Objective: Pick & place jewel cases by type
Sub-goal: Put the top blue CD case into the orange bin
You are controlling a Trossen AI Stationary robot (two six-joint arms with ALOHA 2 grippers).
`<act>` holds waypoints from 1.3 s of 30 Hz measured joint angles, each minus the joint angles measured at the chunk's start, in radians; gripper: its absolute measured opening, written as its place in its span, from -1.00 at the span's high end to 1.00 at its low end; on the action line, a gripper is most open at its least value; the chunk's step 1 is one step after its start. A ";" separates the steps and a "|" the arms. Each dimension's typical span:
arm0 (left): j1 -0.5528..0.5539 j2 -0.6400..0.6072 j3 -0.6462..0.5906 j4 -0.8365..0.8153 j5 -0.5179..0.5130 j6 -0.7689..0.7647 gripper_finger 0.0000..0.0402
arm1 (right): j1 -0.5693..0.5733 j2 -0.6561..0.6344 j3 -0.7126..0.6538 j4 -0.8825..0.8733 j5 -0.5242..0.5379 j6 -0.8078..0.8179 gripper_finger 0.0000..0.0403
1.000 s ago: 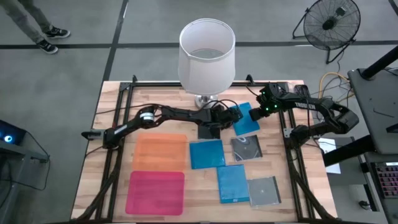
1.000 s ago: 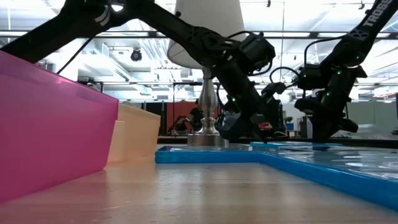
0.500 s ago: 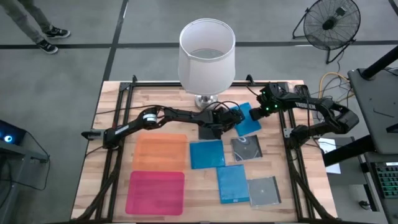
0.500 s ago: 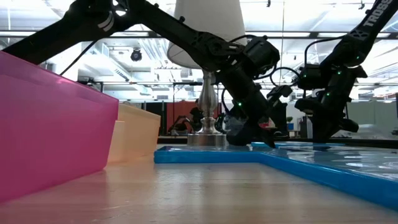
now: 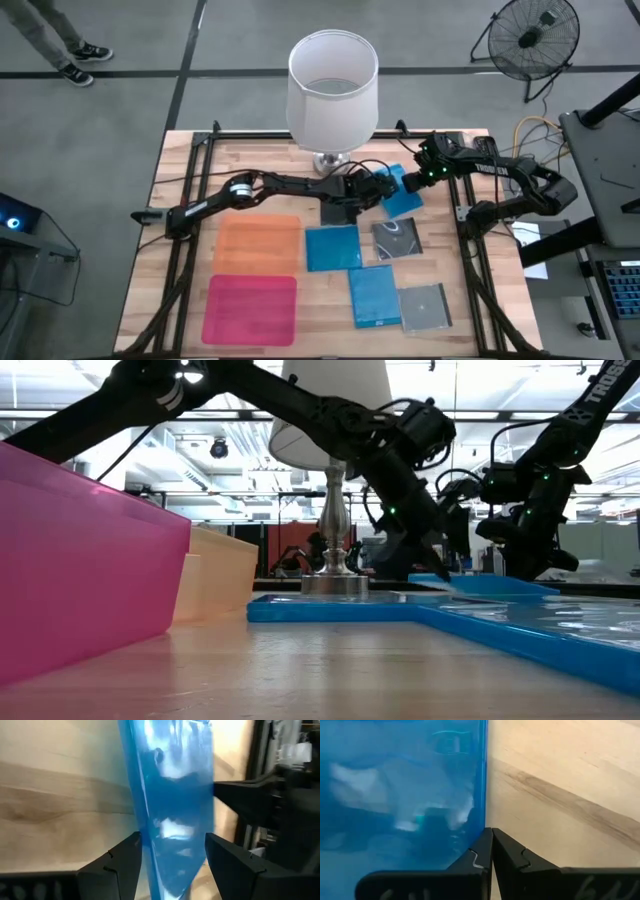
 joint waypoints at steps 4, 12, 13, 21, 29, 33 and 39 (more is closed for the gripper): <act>-0.004 -0.003 0.010 -0.005 -0.002 0.000 0.04 | 0.000 0.000 0.000 0.000 -0.002 0.000 0.96; -0.007 -0.004 0.033 0.084 -0.031 0.010 0.05 | 0.004 0.002 0.000 0.005 -0.044 0.008 0.96; -0.007 -0.004 0.029 0.091 -0.039 0.013 0.05 | 0.004 0.002 0.000 0.005 -0.051 0.003 0.96; -0.009 -0.001 0.026 0.085 -0.046 0.015 0.05 | 0.003 0.002 -0.001 0.002 -0.049 0.005 0.96; -0.009 -0.001 0.024 0.039 -0.040 -0.001 0.28 | 0.003 0.001 0.000 0.002 -0.039 0.001 0.96; -0.008 -0.001 0.024 0.042 -0.040 -0.002 0.53 | 0.003 0.000 0.000 0.002 -0.036 0.001 0.96; -0.008 -0.001 0.024 0.039 -0.040 -0.003 0.88 | 0.002 0.000 0.000 0.002 -0.033 0.001 0.96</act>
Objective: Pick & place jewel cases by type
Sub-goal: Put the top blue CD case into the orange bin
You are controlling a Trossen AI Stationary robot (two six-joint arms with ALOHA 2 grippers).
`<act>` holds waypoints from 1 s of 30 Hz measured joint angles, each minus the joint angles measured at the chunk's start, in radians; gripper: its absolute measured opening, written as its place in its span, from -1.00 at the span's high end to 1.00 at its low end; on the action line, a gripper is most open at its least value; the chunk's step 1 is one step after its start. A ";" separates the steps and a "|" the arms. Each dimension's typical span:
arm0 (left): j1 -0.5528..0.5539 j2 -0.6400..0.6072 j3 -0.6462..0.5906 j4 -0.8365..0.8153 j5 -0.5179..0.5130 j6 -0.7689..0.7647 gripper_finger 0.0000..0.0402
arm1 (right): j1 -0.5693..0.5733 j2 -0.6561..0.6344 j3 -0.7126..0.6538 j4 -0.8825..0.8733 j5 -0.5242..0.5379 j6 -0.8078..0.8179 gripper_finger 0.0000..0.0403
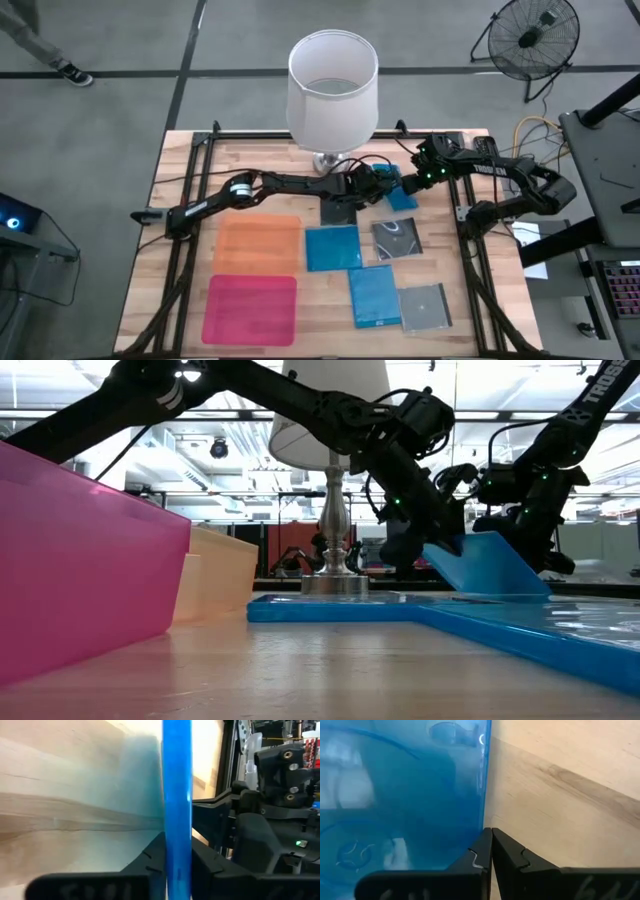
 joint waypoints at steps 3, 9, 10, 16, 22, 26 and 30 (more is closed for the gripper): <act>0.000 0.000 0.000 -0.001 0.002 0.000 0.95 | 0.000 0.000 0.000 0.000 0.002 0.001 0.96; 0.001 -0.012 0.006 -0.030 0.057 0.020 0.95 | 0.000 -0.020 -0.001 -0.009 0.003 0.003 0.96; -0.002 -0.020 0.006 -0.045 0.060 0.030 0.95 | 0.000 -0.030 -0.002 -0.015 0.003 0.003 0.96; -0.003 -0.089 0.002 -0.153 0.062 0.135 0.95 | -0.001 -0.096 0.020 -0.078 0.005 0.009 0.96; -0.007 -0.157 -0.001 -0.261 0.114 0.282 0.96 | -0.001 -0.136 0.080 -0.171 0.005 0.011 0.96; -0.012 -0.215 -0.001 -0.307 0.142 0.392 0.96 | 0.002 -0.152 0.109 -0.212 0.001 0.016 0.96; -0.009 -0.270 -0.002 -0.345 0.213 0.520 0.96 | 0.006 -0.168 0.118 -0.233 0.001 0.030 0.96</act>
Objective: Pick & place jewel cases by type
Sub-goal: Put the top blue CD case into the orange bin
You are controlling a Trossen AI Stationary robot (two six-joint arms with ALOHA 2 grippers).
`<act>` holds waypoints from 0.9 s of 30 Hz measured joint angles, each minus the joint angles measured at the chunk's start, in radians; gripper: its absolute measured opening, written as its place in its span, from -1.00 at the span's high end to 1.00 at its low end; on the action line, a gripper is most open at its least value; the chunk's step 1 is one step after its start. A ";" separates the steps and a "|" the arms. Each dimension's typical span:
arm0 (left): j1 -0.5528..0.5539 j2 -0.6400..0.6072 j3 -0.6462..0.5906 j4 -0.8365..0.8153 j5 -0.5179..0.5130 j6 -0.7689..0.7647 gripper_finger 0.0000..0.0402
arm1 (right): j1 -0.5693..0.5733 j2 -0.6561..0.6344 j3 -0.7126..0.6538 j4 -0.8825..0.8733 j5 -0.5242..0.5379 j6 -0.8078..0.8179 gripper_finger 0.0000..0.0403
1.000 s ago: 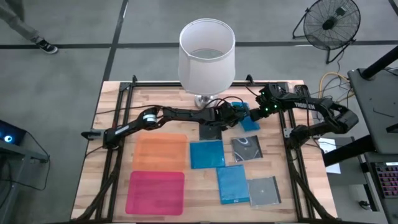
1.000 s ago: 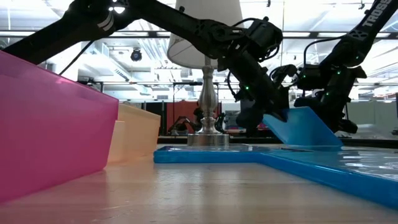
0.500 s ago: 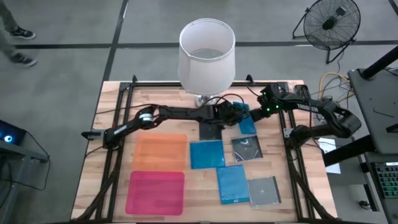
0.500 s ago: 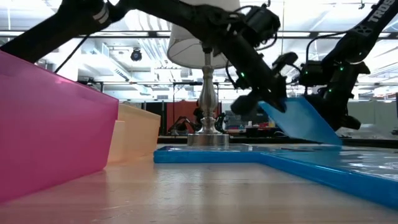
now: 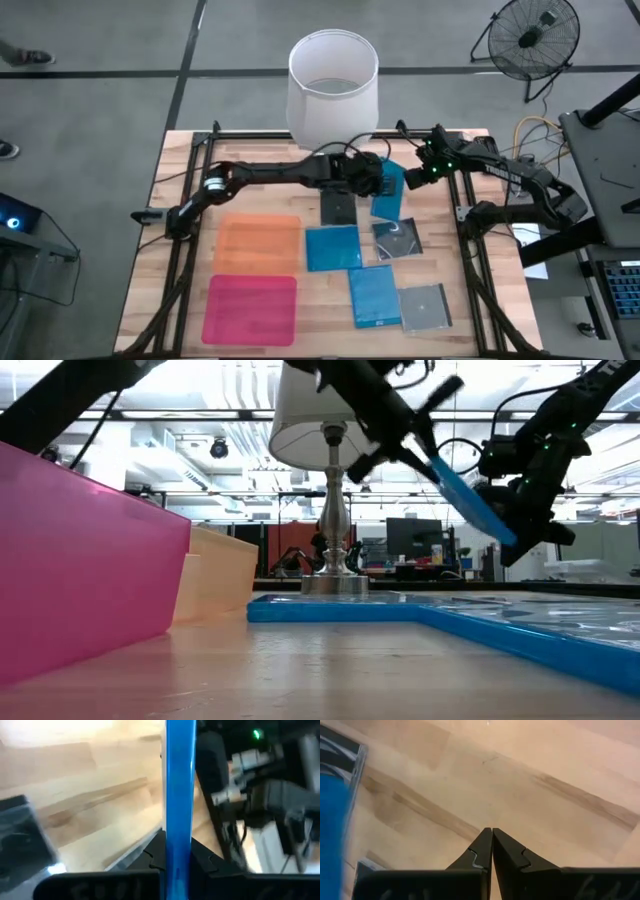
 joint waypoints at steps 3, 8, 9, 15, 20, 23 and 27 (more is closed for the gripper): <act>0.002 -0.044 0.000 -0.050 0.065 0.112 0.96 | 0.001 -0.009 -0.002 -0.007 -0.003 0.017 0.96; 0.002 -0.114 -0.001 -0.174 0.192 0.333 0.96 | 0.009 -0.015 -0.002 -0.012 -0.005 0.035 0.96; 0.002 -0.129 0.000 -0.207 0.211 0.382 0.96 | 0.011 -0.016 -0.002 -0.016 -0.003 0.038 0.96; 0.015 -0.220 0.000 -0.440 0.241 0.609 0.96 | 0.037 -0.021 -0.002 -0.026 -0.009 0.061 0.96; 0.028 -0.287 0.000 -0.592 0.256 0.776 0.96 | 0.096 -0.022 -0.002 -0.039 -0.037 0.061 0.96; 0.033 -0.319 0.000 -0.674 0.260 0.869 0.96 | 0.150 -0.028 -0.003 -0.039 -0.046 0.064 0.96; 0.035 -0.352 0.000 -0.810 0.258 1.015 0.96 | 0.219 -0.059 -0.003 -0.033 -0.048 0.091 0.96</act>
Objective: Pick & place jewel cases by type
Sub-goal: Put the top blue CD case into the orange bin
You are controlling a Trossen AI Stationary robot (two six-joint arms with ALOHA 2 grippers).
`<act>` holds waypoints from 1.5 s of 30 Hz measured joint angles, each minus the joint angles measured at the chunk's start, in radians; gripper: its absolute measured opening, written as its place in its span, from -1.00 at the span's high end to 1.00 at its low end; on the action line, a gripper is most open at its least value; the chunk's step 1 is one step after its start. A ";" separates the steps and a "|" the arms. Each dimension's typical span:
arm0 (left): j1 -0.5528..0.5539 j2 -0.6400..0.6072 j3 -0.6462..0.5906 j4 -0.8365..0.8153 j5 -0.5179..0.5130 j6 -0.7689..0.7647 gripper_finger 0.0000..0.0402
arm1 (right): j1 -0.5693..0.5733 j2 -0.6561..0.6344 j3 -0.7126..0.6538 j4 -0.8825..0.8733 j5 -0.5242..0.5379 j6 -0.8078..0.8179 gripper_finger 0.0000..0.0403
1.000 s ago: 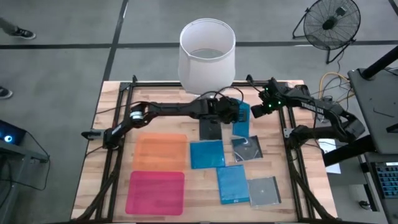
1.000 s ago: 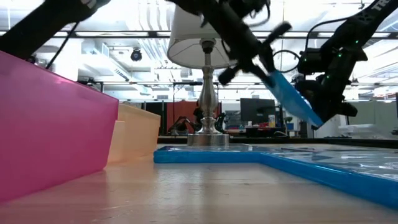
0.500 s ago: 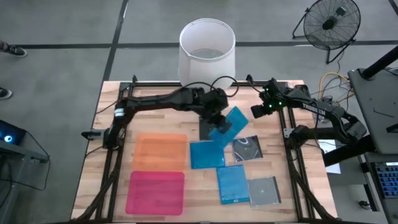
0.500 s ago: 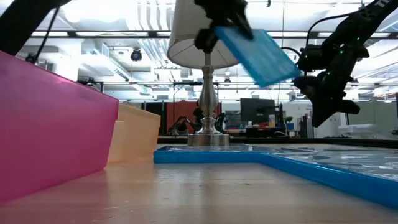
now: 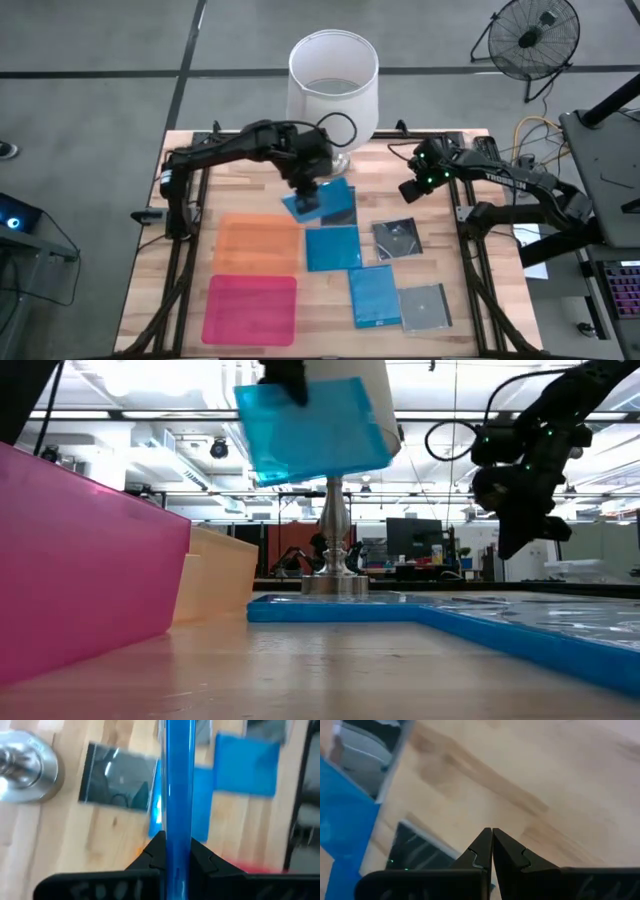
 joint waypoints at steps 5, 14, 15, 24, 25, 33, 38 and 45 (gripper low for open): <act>-0.002 -0.043 -0.001 -0.135 0.001 0.166 0.96 | 0.054 -0.075 0.000 0.001 0.025 0.050 0.96; -0.002 -0.140 -0.104 -0.133 0.162 0.267 0.96 | 0.104 -0.220 -0.001 -0.002 0.034 0.139 0.96; -0.002 -0.151 -0.131 -0.131 0.177 0.271 0.96 | 0.110 -0.233 -0.002 -0.003 0.044 0.155 0.96; -0.021 -0.306 -0.521 -0.086 0.289 0.314 0.96 | 0.146 -0.318 -0.003 -0.006 0.071 0.222 0.96; -0.022 -0.325 -0.570 -0.070 0.296 0.315 0.96 | 0.148 -0.322 -0.003 -0.006 0.073 0.227 0.96; -0.023 -0.446 -0.901 0.124 0.317 0.318 0.96 | 0.187 -0.326 -0.005 -0.006 0.075 0.238 0.96; -0.023 -0.451 -1.014 0.189 0.317 0.364 0.96 | 0.204 -0.323 -0.005 -0.006 0.074 0.238 0.96; -0.019 -0.450 -1.100 0.250 0.333 0.407 0.96 | 0.207 -0.322 -0.005 -0.005 0.073 0.238 0.96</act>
